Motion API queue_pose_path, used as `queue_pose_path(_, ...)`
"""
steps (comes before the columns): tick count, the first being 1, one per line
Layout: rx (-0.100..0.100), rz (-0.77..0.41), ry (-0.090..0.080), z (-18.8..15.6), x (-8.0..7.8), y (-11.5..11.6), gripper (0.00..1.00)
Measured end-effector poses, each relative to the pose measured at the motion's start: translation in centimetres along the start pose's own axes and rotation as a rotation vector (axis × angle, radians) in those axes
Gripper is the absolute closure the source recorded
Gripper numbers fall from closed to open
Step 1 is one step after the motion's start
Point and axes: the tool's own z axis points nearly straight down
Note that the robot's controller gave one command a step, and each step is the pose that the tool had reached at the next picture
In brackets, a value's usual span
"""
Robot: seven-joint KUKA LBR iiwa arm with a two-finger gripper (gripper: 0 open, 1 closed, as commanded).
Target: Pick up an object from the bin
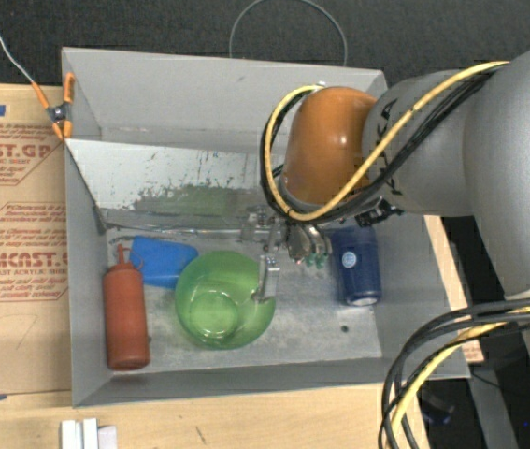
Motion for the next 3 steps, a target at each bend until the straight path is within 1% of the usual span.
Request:
queue_pose_path(1, 0.0, 0.001, -0.007, -0.5, -0.2, 0.0, 0.0)
queue_pose_path(2, 0.001, -0.274, -0.02, 5.4, 7.1, -4.9, 0.0)
queue_pose_path(3, -0.004, -0.008, -0.013, -1.5, -1.2, 2.6, 0.0)
